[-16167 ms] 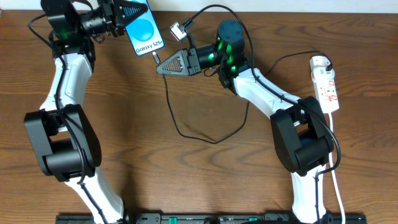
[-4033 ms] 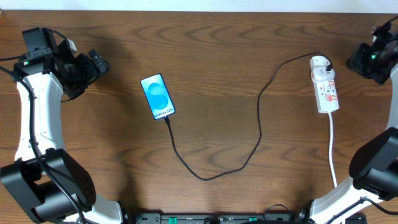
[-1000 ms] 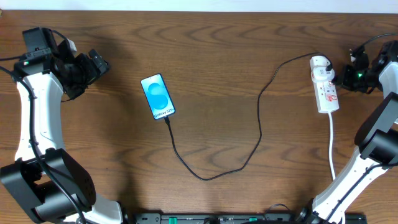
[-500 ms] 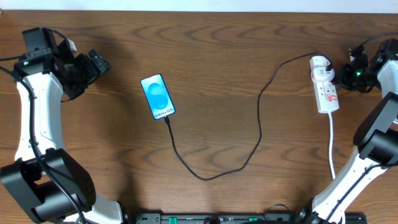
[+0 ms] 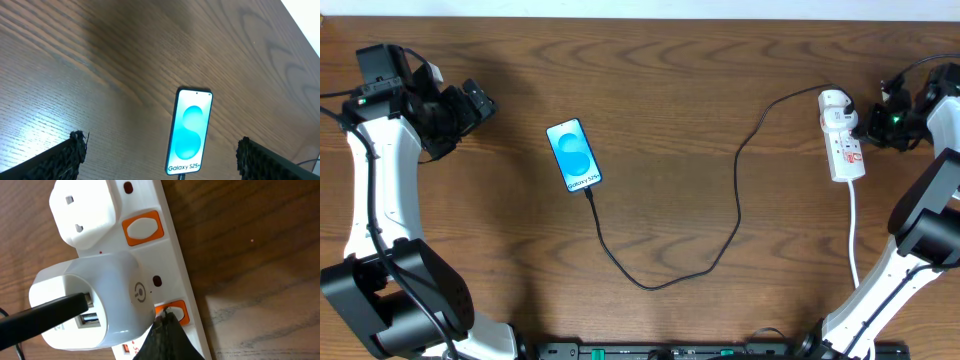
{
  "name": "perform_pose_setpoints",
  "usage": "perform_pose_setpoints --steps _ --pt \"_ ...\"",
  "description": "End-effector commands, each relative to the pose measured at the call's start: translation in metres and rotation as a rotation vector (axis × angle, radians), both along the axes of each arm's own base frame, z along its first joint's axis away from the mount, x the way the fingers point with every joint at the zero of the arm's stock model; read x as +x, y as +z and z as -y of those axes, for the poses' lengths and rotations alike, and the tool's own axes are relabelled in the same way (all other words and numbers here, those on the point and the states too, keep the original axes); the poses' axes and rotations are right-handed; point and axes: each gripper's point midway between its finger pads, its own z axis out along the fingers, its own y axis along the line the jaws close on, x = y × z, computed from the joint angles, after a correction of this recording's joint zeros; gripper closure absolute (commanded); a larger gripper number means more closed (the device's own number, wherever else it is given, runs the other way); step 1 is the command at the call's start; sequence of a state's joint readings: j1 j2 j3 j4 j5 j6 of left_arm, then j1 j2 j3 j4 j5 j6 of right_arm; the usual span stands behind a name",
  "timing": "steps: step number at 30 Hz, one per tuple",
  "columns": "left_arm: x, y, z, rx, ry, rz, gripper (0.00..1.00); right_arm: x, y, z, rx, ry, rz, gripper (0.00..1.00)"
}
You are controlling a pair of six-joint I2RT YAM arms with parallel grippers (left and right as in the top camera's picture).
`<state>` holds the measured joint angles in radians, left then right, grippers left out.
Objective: Plug charger to phone and switch on socket
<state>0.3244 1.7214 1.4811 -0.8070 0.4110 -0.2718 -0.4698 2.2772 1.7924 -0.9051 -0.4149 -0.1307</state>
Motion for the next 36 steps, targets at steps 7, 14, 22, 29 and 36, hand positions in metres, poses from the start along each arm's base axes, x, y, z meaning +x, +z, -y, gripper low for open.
perform_pose_setpoints --steps 7,14,22,29,36 --pt "-0.002 0.002 -0.002 0.022 -0.004 0.003 0.02 0.002 -0.014 0.002 0.044 -0.299 -0.110 0.99" --pt "-0.002 0.002 -0.002 0.022 -0.004 0.003 0.02 0.002 0.014 0.047 0.058 -0.456 -0.045 0.99" --pt "-0.002 0.002 -0.002 0.022 -0.004 0.003 0.02 0.007 0.023 0.031 0.129 -0.405 -0.017 0.99" --pt "-0.002 0.002 -0.002 0.022 -0.004 0.003 0.02 0.019 0.030 0.018 0.197 -0.387 0.025 0.99" --pt "-0.002 0.002 -0.002 0.022 -0.004 0.003 0.02 0.025 0.027 0.004 0.148 -0.328 0.029 0.99"
